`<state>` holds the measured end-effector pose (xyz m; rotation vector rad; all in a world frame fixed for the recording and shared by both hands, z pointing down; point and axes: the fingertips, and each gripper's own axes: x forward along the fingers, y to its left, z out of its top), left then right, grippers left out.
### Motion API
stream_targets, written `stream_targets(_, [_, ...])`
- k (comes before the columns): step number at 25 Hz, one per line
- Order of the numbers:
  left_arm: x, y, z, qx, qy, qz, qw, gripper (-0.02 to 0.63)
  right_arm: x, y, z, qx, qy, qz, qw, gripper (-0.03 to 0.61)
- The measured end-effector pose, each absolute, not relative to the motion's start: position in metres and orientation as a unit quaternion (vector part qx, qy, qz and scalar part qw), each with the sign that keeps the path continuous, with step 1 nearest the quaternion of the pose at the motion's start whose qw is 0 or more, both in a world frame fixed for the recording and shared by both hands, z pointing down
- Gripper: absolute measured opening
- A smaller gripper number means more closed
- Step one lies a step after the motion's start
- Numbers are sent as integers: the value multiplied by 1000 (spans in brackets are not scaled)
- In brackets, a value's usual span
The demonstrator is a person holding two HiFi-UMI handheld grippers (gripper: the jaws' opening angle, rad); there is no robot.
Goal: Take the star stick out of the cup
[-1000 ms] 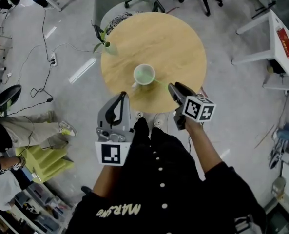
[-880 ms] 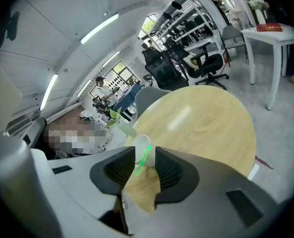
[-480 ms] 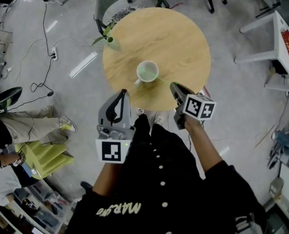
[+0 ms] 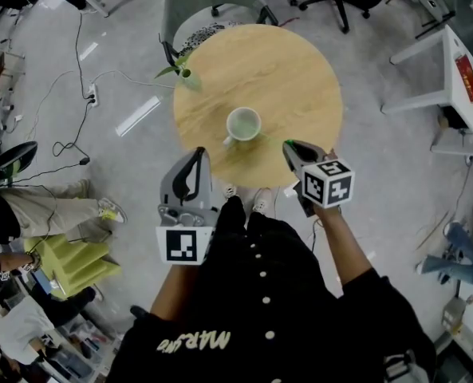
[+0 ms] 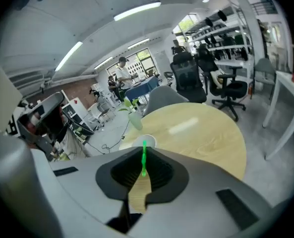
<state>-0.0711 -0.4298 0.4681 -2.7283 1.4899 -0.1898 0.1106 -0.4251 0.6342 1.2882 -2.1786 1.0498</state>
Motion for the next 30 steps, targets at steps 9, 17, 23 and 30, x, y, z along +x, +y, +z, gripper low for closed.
stream_targets(9, [-71, -425, 454, -878, 473, -71, 8, -6, 104, -417, 564, 435, -823, 275, 239, 21])
stream_targets(17, [-64, -428, 426, -879, 476, -32, 2, -6, 116, -417, 475, 485, -846, 153, 161, 21])
stream_targets(23, [-55, -428, 392, -881, 472, -19, 37, -6, 124, -418, 413, 527, -843, 68, 79, 21])
stream_targets(30, [-63, -428, 369, -875, 482, 4, 32, -6, 134, -413, 360, 566, -824, -17, 3, 21])
